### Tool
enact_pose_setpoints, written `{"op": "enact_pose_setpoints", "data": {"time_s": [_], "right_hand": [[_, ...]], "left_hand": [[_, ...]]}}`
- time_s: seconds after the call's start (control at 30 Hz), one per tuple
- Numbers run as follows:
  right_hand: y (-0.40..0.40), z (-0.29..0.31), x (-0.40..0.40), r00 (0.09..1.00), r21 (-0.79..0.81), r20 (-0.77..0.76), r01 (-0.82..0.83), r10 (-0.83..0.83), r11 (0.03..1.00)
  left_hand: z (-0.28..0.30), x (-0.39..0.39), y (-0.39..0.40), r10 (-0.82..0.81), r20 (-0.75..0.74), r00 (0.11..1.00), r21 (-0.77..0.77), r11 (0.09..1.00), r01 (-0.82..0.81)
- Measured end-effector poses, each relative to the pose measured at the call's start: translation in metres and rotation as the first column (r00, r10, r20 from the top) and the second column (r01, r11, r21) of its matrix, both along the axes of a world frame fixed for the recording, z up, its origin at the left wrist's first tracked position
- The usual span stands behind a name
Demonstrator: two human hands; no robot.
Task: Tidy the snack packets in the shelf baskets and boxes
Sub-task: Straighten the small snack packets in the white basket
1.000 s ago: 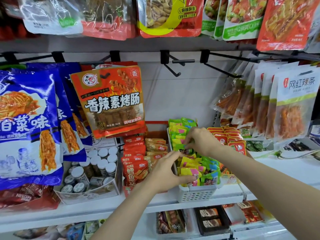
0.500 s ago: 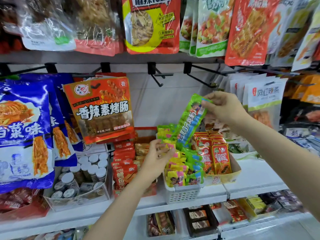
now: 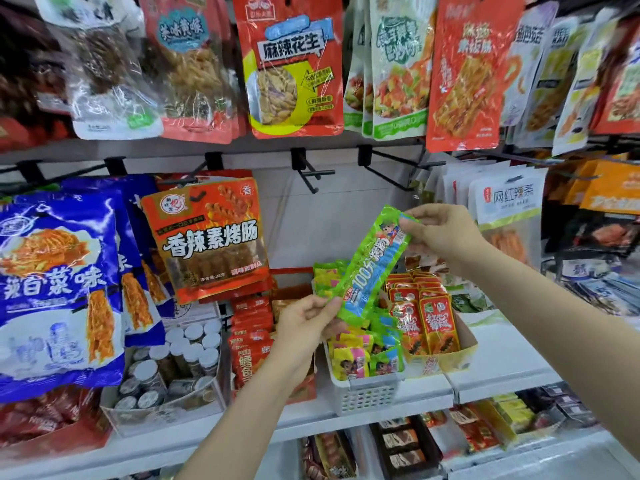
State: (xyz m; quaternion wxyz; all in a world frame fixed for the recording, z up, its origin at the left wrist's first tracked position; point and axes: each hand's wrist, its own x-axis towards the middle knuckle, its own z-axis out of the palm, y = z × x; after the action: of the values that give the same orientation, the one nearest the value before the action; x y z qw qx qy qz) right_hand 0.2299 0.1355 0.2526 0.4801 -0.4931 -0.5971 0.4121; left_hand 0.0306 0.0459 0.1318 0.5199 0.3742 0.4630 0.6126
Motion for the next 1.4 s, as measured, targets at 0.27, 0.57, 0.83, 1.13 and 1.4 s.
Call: {"op": "enact_pose_setpoints", "data": {"time_s": [0.27, 0.57, 0.83, 1.13, 1.4], "right_hand": [[-0.002, -0.011, -0.001, 0.999, 0.034, 0.012, -0.032, 0.032, 0.999], [-0.006, -0.015, -0.002, 0.894, 0.124, -0.332, -0.275, 0.301, 0.953], [0.001, -0.021, 0.008, 0.944, -0.008, -0.151, -0.298, 0.293, 0.955], [0.000, -0.030, 0.018, 0.954, 0.006, -0.088, -0.286, 0.285, 0.958], [0.005, -0.030, 0.016, 0.950, -0.037, -0.056, -0.310, 0.308, 0.950]], "left_hand": [[-0.008, -0.003, -0.007, -0.037, 0.141, 0.989, -0.021, 0.999, 0.040], [0.010, 0.007, -0.012, -0.403, 0.632, 0.662, 0.032, 0.867, 0.497], [-0.004, 0.011, -0.009, -0.245, 0.382, 0.891, -0.010, 0.963, 0.269], [-0.017, 0.012, -0.006, -0.111, 0.139, 0.984, 0.142, 0.986, 0.091], [-0.018, 0.007, -0.007, -0.209, 0.302, 0.930, 0.181, 0.970, 0.159]]}}
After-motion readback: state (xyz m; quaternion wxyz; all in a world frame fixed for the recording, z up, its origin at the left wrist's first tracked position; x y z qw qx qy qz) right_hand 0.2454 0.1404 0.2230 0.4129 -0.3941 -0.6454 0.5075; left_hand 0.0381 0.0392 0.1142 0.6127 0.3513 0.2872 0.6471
